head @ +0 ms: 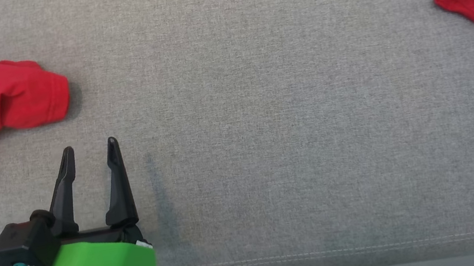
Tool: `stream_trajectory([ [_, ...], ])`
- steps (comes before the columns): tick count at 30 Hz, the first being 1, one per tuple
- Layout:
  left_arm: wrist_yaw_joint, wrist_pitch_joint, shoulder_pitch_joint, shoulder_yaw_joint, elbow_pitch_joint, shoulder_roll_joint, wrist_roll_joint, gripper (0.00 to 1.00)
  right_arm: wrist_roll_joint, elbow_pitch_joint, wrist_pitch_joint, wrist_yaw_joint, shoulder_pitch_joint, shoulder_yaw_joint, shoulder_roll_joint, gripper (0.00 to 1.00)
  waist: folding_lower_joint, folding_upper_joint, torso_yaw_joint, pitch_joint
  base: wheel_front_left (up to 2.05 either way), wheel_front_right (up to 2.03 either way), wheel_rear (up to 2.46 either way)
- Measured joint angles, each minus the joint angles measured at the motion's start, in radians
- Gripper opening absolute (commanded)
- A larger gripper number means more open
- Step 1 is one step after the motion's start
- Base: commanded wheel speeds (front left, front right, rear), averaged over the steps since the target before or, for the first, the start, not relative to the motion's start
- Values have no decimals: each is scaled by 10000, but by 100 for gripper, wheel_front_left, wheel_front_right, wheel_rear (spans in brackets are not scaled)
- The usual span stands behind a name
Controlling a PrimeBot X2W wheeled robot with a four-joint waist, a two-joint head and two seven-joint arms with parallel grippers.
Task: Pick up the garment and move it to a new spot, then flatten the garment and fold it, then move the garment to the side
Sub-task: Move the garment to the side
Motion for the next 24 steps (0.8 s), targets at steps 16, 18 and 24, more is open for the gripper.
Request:
stream_trajectory([
  [16, -4, -690, -97, 27, 899, -284, -451, 100, -224, -12, -2326, 458, 776, -176, 73, 100, 0, 0, -579, -1139, 0, 0, 0],
  [18, -75, -731, -92, 19, 1041, -245, -360, 100, -635, -186, -2713, 527, 1058, 71, 105, 100, 0, 0, -649, -1369, 0, 0, 0],
  [24, -81, -1057, 54, 104, 1565, 128, 153, 100, -1053, -911, -3168, 401, 1877, 313, 817, 100, 0, 0, -875, -2127, 0, 0, 0],
])
